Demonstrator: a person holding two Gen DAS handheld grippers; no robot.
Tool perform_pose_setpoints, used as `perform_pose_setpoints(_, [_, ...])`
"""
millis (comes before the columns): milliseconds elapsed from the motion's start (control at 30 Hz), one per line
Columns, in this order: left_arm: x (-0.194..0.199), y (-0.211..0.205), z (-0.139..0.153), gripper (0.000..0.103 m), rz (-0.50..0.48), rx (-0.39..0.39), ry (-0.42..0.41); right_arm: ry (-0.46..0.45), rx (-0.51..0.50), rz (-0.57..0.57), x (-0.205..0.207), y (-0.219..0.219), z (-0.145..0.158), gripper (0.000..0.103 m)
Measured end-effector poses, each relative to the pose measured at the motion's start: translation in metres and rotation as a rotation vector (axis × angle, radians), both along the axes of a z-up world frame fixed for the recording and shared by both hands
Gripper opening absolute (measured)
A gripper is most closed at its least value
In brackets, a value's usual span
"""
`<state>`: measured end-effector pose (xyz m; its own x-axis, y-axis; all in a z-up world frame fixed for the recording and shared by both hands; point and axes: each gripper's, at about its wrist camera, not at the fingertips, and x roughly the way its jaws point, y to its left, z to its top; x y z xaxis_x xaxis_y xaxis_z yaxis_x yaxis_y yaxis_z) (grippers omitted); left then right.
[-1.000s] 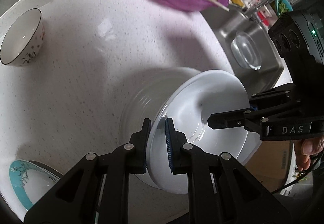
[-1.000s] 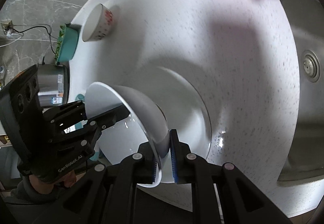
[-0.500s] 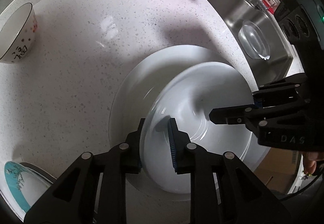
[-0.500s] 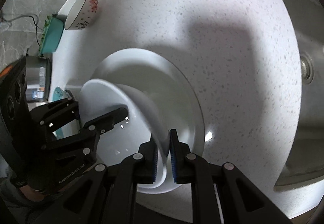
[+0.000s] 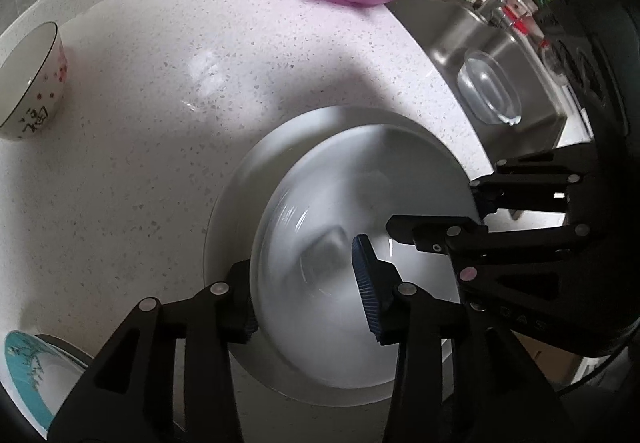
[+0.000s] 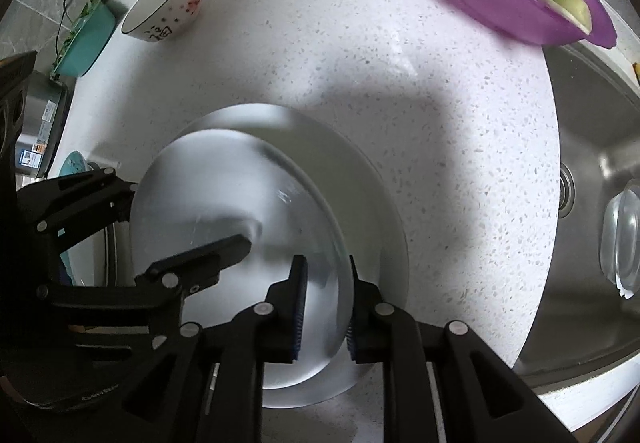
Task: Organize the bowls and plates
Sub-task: 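Open both tools and withdraw from the nested white bowls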
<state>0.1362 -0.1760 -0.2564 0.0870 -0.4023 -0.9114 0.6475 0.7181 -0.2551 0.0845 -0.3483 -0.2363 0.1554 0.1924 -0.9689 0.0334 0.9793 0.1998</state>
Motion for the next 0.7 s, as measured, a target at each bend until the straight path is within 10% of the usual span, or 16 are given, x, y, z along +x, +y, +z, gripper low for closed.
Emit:
perform_pose_setpoints(333, [-0.003,0.006,0.006,0.052,0.012,-0.059,0.023,-0.018,0.026,-0.032,-0.009,-0.012,0.016,0.024])
perform_pose_setpoints(533, [-0.002,0.018,0.032,0.081,0.036,-0.103,-0.015,-0.073,0.040,-0.059,-0.015,-0.024,0.044,0.045])
perform_pose_setpoints(700, [0.003,0.036,0.059,0.085,0.059,-0.145,-0.029,-0.157,0.074,-0.071,-0.010,-0.035,0.083,0.062])
